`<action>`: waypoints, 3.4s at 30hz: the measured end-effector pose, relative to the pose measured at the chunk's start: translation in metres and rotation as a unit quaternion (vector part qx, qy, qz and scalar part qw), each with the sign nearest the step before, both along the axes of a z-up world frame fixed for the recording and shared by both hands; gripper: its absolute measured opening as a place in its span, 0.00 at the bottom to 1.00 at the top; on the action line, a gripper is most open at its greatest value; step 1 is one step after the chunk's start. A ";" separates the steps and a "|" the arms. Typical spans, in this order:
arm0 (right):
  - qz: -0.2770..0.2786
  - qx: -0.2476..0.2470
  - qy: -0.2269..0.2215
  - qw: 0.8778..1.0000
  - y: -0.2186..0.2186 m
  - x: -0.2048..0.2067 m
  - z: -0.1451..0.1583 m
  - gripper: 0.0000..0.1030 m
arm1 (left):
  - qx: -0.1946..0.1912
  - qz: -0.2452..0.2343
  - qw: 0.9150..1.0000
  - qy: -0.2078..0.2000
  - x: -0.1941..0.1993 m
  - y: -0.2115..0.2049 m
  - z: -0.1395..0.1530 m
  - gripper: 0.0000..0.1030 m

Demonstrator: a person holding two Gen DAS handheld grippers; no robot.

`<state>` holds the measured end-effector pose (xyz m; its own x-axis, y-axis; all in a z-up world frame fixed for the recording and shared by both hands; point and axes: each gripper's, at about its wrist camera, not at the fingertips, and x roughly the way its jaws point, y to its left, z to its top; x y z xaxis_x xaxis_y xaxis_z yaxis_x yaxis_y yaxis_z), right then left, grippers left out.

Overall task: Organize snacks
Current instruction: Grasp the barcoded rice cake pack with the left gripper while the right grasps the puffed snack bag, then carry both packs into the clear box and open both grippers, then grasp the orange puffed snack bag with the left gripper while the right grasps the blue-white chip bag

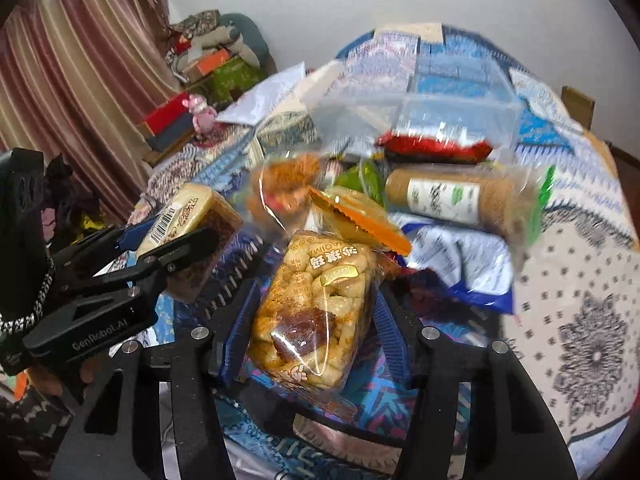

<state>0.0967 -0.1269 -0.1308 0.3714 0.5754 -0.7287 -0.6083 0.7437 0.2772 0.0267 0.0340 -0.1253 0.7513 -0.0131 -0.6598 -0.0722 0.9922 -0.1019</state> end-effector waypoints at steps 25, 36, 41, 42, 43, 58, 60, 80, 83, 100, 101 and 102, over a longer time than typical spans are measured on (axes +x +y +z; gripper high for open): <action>-0.074 0.031 -0.096 0.992 -0.043 0.057 0.067 0.52 | -0.006 -0.015 0.998 -0.066 0.085 0.007 0.065 0.53; -0.073 0.031 -0.114 0.990 -0.027 0.115 0.080 0.52 | -0.011 -0.013 0.999 -0.044 0.163 0.014 0.062 0.53; -0.073 0.022 -0.108 0.991 -0.019 0.144 0.076 0.52 | -0.006 -0.007 0.999 -0.034 0.197 0.019 0.056 0.53; -0.074 0.021 -0.105 0.991 -0.018 0.149 0.074 0.52 | -0.007 -0.007 0.999 -0.031 0.203 0.021 0.054 0.53; -0.074 0.021 -0.102 0.992 -0.016 0.155 0.072 0.52 | -0.010 -0.007 1.000 -0.028 0.209 0.022 0.053 0.53; -0.076 -0.033 -0.058 0.995 0.007 0.231 0.031 0.52 | -0.011 -0.023 0.997 0.068 0.296 0.030 0.002 0.53; -0.074 -0.044 -0.054 0.995 0.010 0.237 0.025 0.52 | -0.010 -0.025 0.996 0.080 0.302 0.030 -0.004 0.53; -0.069 -0.071 -0.028 0.995 0.011 0.247 0.011 0.62 | 0.001 -0.020 0.996 0.082 0.301 0.032 -0.003 0.58; -0.072 -0.062 -0.035 0.995 0.004 0.237 0.023 0.62 | 0.007 -0.022 0.997 0.068 0.285 0.029 0.011 0.58; -0.073 -0.014 -0.078 0.994 -0.039 0.130 0.072 0.62 | 0.028 -0.039 0.998 0.037 0.161 0.018 0.045 0.72; -0.072 -0.014 -0.076 0.994 -0.041 0.124 0.070 0.62 | 0.032 -0.040 0.998 0.039 0.154 0.017 0.042 0.72; -0.071 -0.013 -0.073 0.995 -0.043 0.119 0.067 0.62 | 0.036 -0.041 0.998 0.041 0.149 0.015 0.039 0.72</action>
